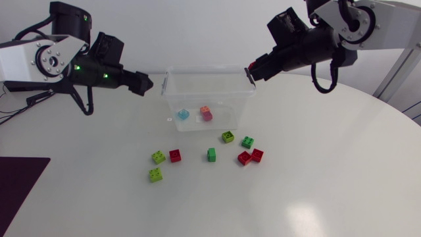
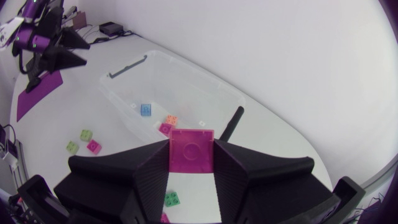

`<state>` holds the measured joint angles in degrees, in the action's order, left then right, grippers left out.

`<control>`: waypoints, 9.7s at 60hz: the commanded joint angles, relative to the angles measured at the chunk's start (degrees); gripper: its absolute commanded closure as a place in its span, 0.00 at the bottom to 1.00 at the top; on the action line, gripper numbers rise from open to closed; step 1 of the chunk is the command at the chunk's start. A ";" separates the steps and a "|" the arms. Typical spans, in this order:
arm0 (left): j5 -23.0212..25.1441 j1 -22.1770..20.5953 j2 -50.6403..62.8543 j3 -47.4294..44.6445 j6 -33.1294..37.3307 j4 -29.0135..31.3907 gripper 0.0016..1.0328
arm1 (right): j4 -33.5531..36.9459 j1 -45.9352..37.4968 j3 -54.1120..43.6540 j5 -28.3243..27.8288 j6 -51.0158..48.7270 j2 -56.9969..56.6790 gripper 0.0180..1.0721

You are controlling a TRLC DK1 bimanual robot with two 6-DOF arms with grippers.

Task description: Pick up the duplo bricks and place them in the container

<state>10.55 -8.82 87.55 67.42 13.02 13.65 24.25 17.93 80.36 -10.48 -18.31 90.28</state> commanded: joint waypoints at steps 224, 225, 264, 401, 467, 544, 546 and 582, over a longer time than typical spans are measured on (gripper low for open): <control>-4.92 -5.07 8.69 8.08 -3.70 -7.32 0.09 | 3.17 -1.15 -10.48 -2.97 -11.75 -3.71 0.77; -4.92 -5.07 8.52 7.90 -3.61 -7.15 0.09 | 3.00 -0.88 -9.96 -2.97 -11.40 -3.53 0.77; -2.20 -6.30 -4.05 -14.77 23.37 15.97 0.09 | -6.06 2.37 20.28 0.46 0.20 25.12 0.44; 3.43 -9.11 4.65 3.07 -4.75 -13.21 0.84 | 3.44 10.28 -18.13 10.48 11.19 13.69 0.77; 1.32 -10.43 -2.65 -7.56 14.05 6.92 0.06 | 7.30 5.53 21.51 8.72 10.66 18.00 0.76; 0.79 -13.42 25.04 1.84 31.54 13.51 0.35 | 0.27 -5.01 -21.82 -8.94 -14.57 -2.83 0.05; 0.79 -13.50 25.13 2.02 31.81 14.04 0.47 | 0.27 -5.45 -21.91 -9.82 -15.71 -1.42 0.05; 2.73 -15.53 5.35 2.19 29.52 20.89 0.86 | -3.68 -4.75 -10.57 -8.68 -23.88 23.19 0.09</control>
<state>12.08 -23.84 95.66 68.31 43.51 33.63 21.37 13.02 68.34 -19.57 -40.75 110.30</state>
